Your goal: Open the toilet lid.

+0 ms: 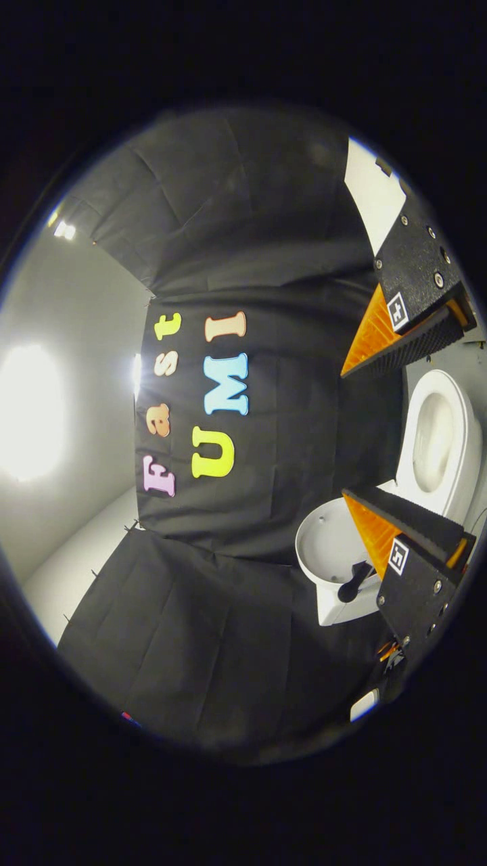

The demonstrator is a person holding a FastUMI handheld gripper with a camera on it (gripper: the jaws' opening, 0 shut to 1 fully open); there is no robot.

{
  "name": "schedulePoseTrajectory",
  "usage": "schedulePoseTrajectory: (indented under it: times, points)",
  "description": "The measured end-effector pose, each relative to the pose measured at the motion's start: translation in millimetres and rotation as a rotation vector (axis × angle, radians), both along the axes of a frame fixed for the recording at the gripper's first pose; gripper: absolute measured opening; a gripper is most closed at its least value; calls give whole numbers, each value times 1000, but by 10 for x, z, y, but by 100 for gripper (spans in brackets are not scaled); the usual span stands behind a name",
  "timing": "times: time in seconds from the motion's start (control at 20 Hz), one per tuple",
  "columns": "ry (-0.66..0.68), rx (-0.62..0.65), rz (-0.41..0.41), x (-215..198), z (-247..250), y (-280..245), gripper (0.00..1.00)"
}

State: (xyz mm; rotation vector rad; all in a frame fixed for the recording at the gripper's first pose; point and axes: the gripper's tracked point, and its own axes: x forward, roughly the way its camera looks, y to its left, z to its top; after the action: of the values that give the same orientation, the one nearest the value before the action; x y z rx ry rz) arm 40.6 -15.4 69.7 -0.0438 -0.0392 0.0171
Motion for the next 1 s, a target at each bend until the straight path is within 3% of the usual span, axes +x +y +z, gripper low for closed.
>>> schedulePoseTrajectory:
  times: [0.7,1.0]
  points:
    - [72,53,-15,-421,-630,-171,95]
    - [64,67,-14,-467,-603,-139,95]
